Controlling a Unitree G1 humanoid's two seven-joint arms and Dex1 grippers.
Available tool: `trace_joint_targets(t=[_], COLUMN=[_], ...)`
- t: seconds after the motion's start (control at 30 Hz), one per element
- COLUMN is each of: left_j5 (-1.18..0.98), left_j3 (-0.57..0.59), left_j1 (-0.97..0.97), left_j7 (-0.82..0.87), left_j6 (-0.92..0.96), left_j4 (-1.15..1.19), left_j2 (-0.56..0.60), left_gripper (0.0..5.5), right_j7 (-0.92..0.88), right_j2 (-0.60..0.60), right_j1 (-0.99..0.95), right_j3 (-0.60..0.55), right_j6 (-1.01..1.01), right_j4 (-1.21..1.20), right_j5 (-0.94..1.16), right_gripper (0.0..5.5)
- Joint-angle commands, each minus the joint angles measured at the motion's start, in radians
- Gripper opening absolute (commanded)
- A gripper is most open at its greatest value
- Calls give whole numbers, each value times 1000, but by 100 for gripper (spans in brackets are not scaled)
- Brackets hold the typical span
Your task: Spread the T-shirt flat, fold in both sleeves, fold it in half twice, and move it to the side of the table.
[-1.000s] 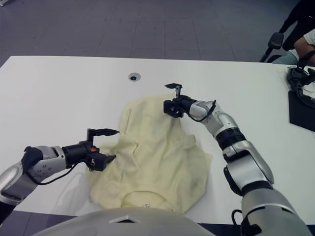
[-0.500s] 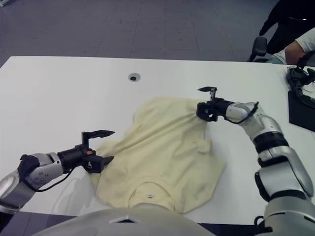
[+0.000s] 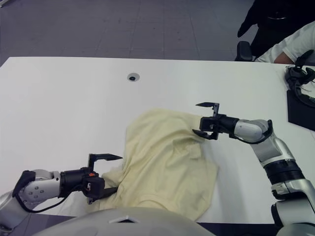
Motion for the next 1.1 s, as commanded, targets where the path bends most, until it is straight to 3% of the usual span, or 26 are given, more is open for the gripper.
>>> trace_joint_targets(t=[0.03, 0.3, 0.53, 0.7, 0.87, 1.1], left_j5=[80, -35, 66, 217, 301, 312], left_j3=[27, -19, -119, -178, -246, -265], left_j1=[-287, -688, -834, -989, -1112, -1116], left_j7=[106, 143, 131, 306, 494, 494], left_j6=[40, 126, 80, 16, -80, -194], left_j4=[166, 415, 680, 1004, 1384, 1483], left_j2=[-119, -387, -435, -520, -676, -676], left_gripper=[538, 538, 538, 538, 538, 538], right_j7=[-151, -244, -257, -325, -369, -573], right_j2=[64, 154, 131, 111, 140, 190], right_j1=[-82, -169, -172, -171, -167, -228], right_j3=[-37, 24, 49, 31, 18, -24], right_j6=[-15, -64, -82, -60, -71, -51], right_j4=[57, 187, 254, 273, 266, 292], right_j5=[-81, -192, -260, -315, -302, -329], right_gripper=[540, 540, 540, 540, 540, 540])
